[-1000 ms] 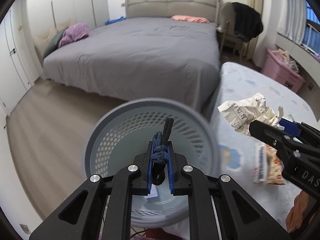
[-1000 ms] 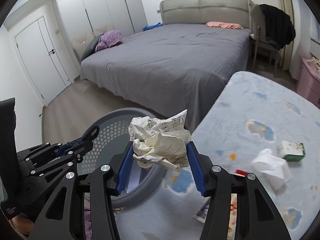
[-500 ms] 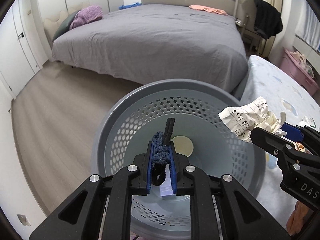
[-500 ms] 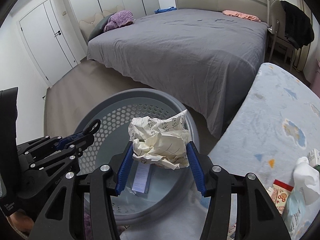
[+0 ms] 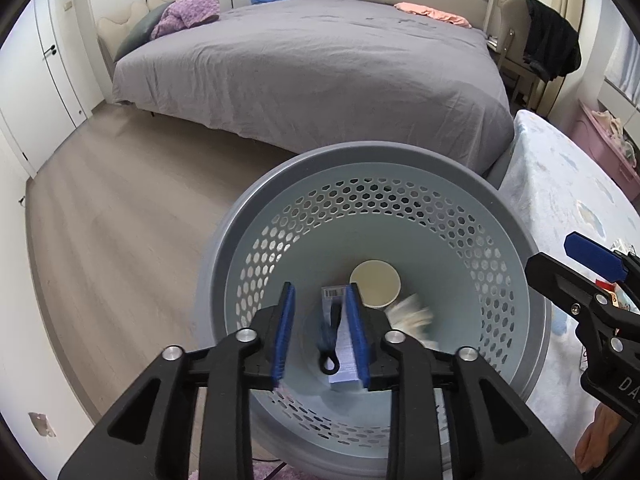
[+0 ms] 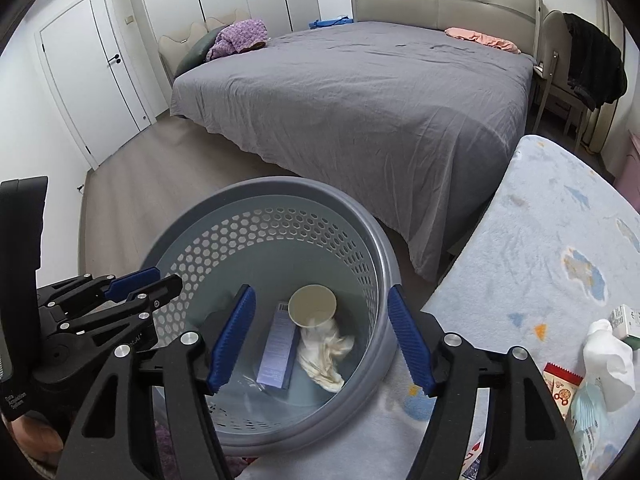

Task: Collect trash
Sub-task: 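Open the right tool to drop the paper wad while the left tool drops the cable, then move both tools back toward the remaining wrappers on the table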

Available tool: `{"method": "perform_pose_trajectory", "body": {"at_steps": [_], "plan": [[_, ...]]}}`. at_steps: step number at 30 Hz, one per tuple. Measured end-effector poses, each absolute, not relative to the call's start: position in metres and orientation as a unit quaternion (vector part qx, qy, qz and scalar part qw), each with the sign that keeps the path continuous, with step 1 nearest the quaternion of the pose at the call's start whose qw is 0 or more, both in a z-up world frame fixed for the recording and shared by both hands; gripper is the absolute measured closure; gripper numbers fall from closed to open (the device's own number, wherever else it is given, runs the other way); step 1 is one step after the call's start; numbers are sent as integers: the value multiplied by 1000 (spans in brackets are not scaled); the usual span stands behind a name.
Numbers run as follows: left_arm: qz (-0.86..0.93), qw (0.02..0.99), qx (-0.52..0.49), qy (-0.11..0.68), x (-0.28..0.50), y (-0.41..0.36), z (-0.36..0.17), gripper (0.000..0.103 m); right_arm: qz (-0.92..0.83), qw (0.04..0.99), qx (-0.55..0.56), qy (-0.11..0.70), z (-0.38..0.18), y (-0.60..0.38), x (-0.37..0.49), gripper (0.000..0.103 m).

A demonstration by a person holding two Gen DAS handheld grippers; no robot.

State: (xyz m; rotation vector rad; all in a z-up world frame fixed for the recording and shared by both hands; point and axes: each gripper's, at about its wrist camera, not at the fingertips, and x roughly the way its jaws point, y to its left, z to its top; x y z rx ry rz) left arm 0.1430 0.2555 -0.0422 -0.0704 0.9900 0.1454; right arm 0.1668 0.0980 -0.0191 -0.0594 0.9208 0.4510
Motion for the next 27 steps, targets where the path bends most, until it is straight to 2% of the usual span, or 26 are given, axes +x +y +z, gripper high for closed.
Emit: {"method": "perform_pose_trajectory", "body": {"at_steps": [3,4,5,6,27], "plan": [[72,878,-33,473,141,255,-43,62,214,871,-26,441,-20,97,166,37],[73,878,-32,472,140,255,-42,53,213,872,-26,441,-20,97,166,37],[76,880,-30,469,139,255,-41,39,212,872,-26,440,-20,97,166,37],[78,882,-30,465,138,255,-40,35,212,872,-26,440,-20,97,165,37],[79,892,-17,446,121,242,-24,28,196,878,-11,436,-15,78,149,37]]}}
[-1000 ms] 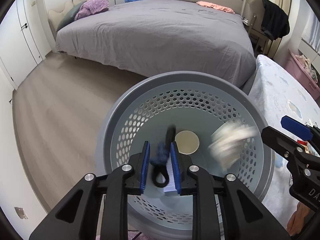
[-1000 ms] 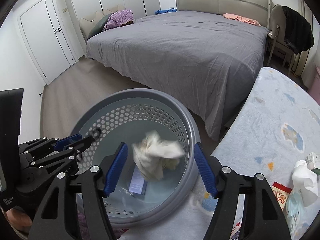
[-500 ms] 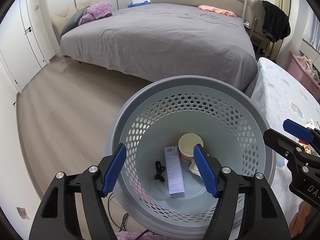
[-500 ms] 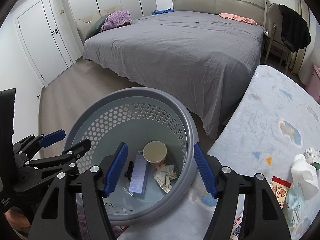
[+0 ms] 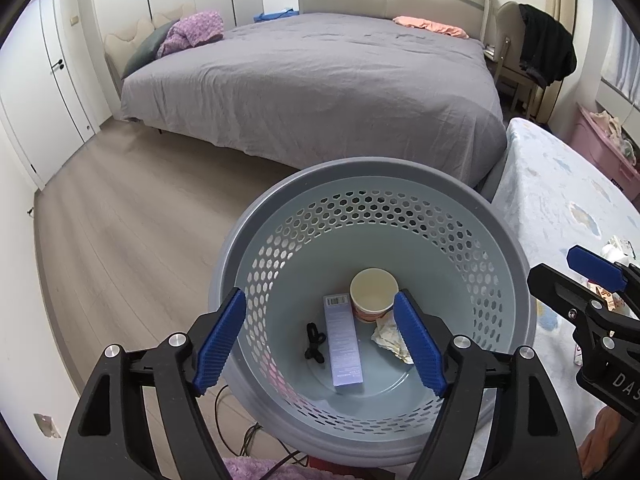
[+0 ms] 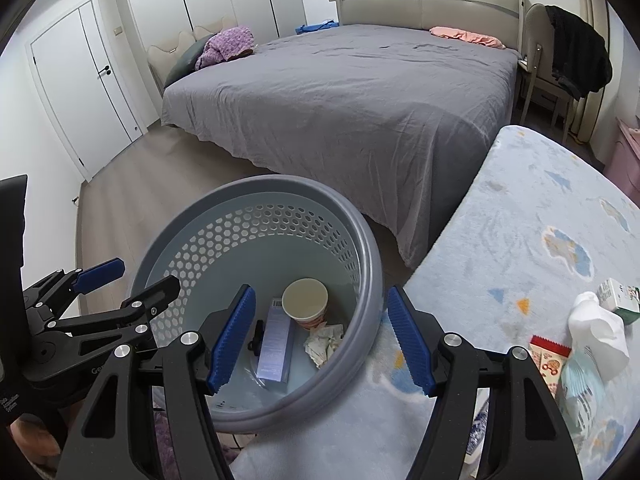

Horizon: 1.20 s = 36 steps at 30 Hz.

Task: Collect trash
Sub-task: 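Move both tools back toward the remaining wrappers on the table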

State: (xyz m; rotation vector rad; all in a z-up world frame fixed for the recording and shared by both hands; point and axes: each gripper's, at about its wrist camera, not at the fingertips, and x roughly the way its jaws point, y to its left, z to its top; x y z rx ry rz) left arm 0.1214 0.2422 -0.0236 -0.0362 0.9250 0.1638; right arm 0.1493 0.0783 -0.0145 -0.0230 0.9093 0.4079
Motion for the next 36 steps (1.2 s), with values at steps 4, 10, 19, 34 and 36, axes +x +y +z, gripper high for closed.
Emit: {"method": "perform_pose_trajectory", "body": {"at_steps": [4,10,19,34,36], "plan": [[78,894,-16,442,116,237,-19,28,189,881,-6,433,-11,71,142,37],[72,897,-13,437,106,225,-12,28,176,887,4,428,-3,55,129,37],[46,905,-6,424,90,194,2,28,143,895,21,421,2,15,97,37],[-14,902,8,432,77,117,0,26,44,906,50,417,2,-103,52,37],[-20,901,11,433,76,106,-1,26,33,905,54,421,-3,-119,49,37]]}}
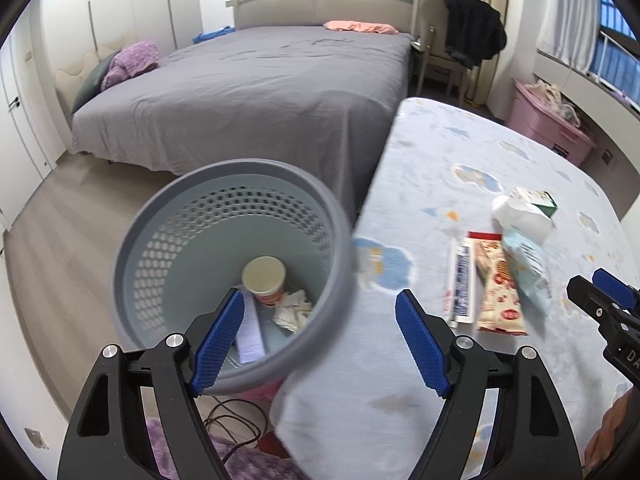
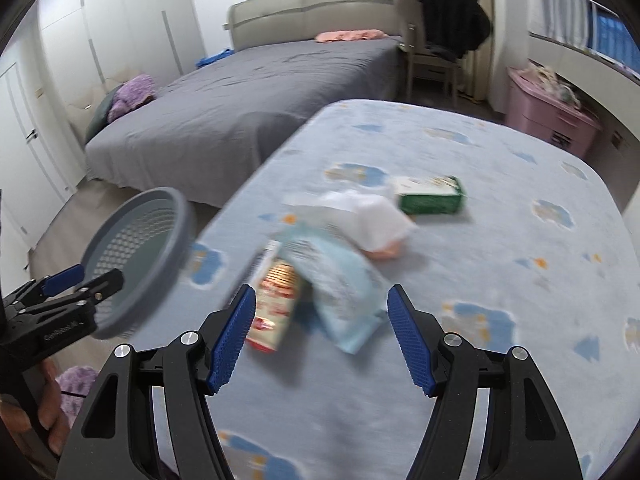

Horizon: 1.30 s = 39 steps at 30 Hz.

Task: Collect trash
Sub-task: 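Move both tools back toward the remaining wrappers on the table, then grasp the blue-white wet-wipe packet with the right tool while the left tool grasps the red-white snack wrapper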

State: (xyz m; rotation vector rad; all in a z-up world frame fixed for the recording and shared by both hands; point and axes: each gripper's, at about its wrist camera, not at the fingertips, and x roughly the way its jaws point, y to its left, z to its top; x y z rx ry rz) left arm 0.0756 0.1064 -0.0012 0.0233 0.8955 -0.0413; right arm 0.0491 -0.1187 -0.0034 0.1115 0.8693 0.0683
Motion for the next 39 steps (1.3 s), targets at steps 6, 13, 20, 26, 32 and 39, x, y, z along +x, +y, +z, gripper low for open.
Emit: {"method": "perform_pose_trajectory", "body": {"at_steps": [6,13,20,26,32,39], "plan": [[-32,898,15,439,74,82,-7,26,28,898,58,435,-19,-145,51,37],[-32,895,22,444,74,68,-11,26,60,891,50,448,-32,-145,75,33],[-26,893,23,448,77,65,-14,26,88,886,18,456,-39,-132,94,28],[-27,892,25,451,79,62,-15,26,91,878,10,470,-50,-130,110,28],[-31,891,29,452,80,58,-15,26,101,872,20,479,-59,-131,119,29],[-37,888,33,456,80,50,-19,26,110,870,38,479,-59,-137,112,46]]}}
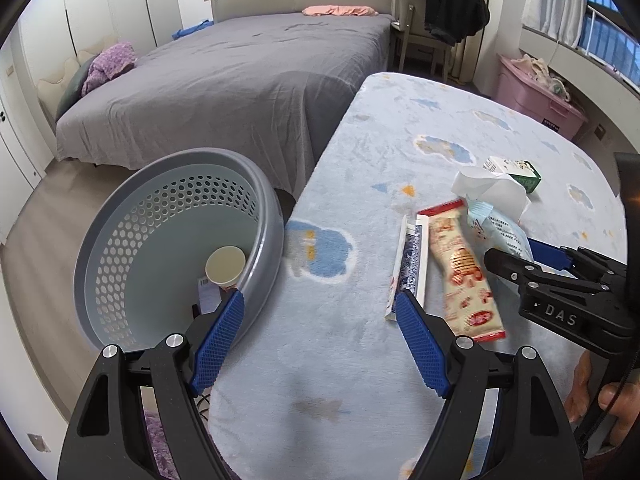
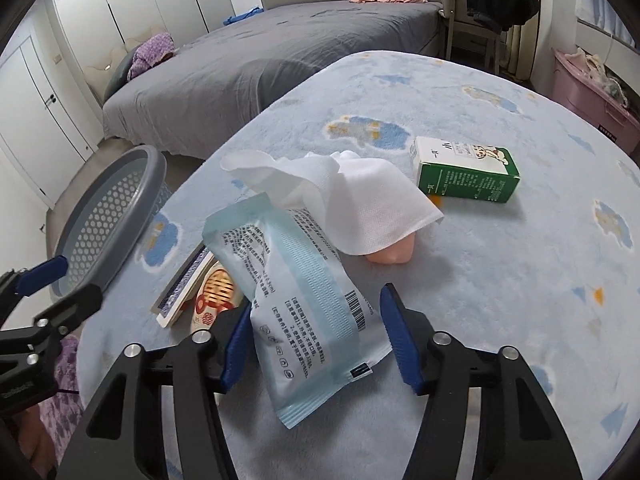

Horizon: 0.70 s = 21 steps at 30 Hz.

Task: Collect trash
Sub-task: 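Grasp the blue-white wet-wipe packet with the right tool while the left tool grasps the red-white snack wrapper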

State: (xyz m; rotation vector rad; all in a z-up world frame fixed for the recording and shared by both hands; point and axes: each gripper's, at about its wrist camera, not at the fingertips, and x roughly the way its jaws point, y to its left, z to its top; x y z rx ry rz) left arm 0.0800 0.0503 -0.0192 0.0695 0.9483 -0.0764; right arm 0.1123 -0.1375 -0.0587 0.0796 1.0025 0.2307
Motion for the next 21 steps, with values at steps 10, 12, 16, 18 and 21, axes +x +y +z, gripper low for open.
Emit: {"method": "perform_pose_trajectory", "body": {"at_steps": [10,12,16,18,21], "plan": [[-71,882,40,464,77,20,-27,26,80,878,80,465,-44,-164,69,47],[-79,881,41,465,77,10,-30,26,71,880,85,463,-42,-172,59,47],[-94,875,39,473,80,-8,-37,26,40,886,97,453,-40,-191,38,47],[-97,873,38,476,81,-16,-40,26,29,886,105,450,-42,-201,27,47],[-98,871,36,479,83,-25,-45,26,20,886,115,448,-46,-213,16,47]]}}
